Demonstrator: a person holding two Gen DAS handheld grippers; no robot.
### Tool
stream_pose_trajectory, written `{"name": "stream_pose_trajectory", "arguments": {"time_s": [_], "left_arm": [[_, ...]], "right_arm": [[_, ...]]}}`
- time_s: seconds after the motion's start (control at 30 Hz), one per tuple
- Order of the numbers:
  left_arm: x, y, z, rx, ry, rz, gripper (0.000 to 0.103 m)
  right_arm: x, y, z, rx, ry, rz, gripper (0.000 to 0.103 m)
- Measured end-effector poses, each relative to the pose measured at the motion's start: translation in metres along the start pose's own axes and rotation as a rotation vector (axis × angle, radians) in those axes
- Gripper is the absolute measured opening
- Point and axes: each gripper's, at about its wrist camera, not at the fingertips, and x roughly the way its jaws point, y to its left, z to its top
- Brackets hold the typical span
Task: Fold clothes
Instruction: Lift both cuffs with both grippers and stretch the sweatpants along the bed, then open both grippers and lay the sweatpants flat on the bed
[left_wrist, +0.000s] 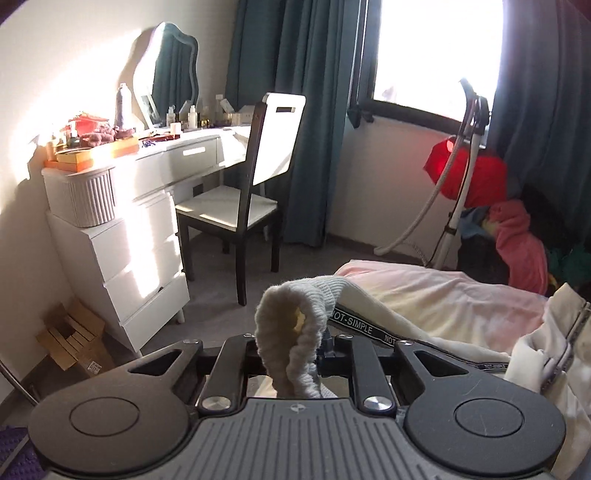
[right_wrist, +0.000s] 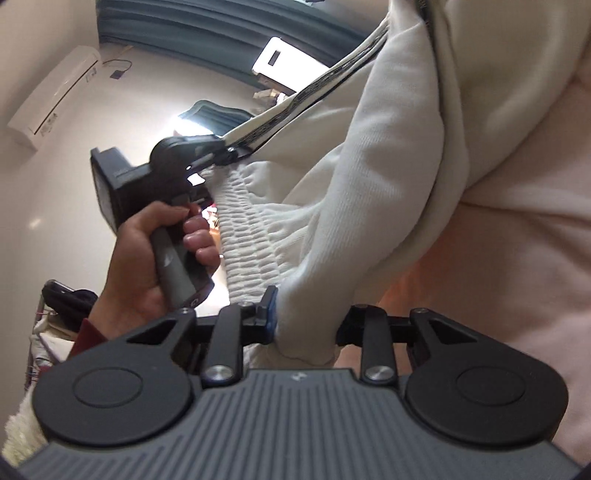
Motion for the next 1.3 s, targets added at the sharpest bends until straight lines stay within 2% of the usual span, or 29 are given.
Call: {"name": "stream_pose_trajectory", "arguments": {"time_s": [0.2,0.27,0.33,0.37,0.4,0.43,0.47,0.5,0.53,0.6,0.67,0.77,0.87,0.93,1.1,1.23,1.3], "left_arm": [[0.072,0.035,0.012,0.075,0.076,0.055,0.022],[0.096,0.047,0.016,0.100,0.101,0.073,0.025],[0.119,0.059,0.020,0.125,0.126,0.092,0.037],[0.126,0.063,0.022,0.135,0.134,0.102,0.040],[0.118,0.063,0.022,0.136,0.124,0.116,0.046],[0.110,0.062,0.022,0.137,0.114,0.131,0.058],[0.101,0.062,0.022,0.138,0.104,0.145,0.065],[0.093,0.061,0.022,0.138,0.094,0.159,0.080],[0.084,0.061,0.022,0.139,0.084,0.173,0.088],[0.067,0.059,0.022,0.147,0.064,0.207,0.092],[0.041,0.048,0.020,0.187,0.042,0.245,0.092],[-0.008,0.030,0.010,0.192,0.001,0.209,0.092],[-0.065,0.003,-0.012,0.195,-0.033,0.137,0.092],[-0.101,-0.020,-0.034,0.226,-0.051,0.083,0.092],[-0.178,-0.071,-0.101,0.289,-0.081,-0.027,0.092],[-0.214,-0.104,-0.159,0.326,-0.101,-0.087,0.092],[-0.224,-0.116,-0.183,0.313,-0.118,-0.101,0.092]], "right_arm": [[0.084,0.002,0.000,-0.067,0.055,-0.006,0.032],[0.085,0.003,0.003,-0.099,0.069,-0.012,0.035],[0.083,0.005,0.006,-0.122,0.091,-0.012,0.042],[0.082,0.006,0.008,-0.133,0.101,-0.013,0.050],[0.076,0.013,0.008,-0.177,0.096,-0.027,0.056],[0.071,0.020,0.008,-0.221,0.090,-0.043,0.071],[0.063,0.028,0.006,-0.263,0.087,-0.056,0.086],[0.056,0.036,0.004,-0.305,0.084,-0.070,0.088],[0.049,0.043,0.003,-0.347,0.081,-0.083,0.087],[0.031,0.059,-0.004,-0.447,0.092,-0.105,0.086],[0.010,0.071,-0.013,-0.516,0.068,-0.143,0.086],[-0.032,0.081,-0.019,-0.587,0.018,-0.178,0.086],[-0.068,0.091,-0.019,-0.649,-0.045,-0.242,0.086],[-0.086,0.098,-0.014,-0.690,-0.080,-0.283,0.086],[-0.160,0.097,-0.006,-0.764,-0.171,-0.359,0.086],[-0.205,0.079,0.002,-0.786,-0.240,-0.442,0.086],[-0.226,0.068,0.004,-0.792,-0.277,-0.469,0.086]]}}
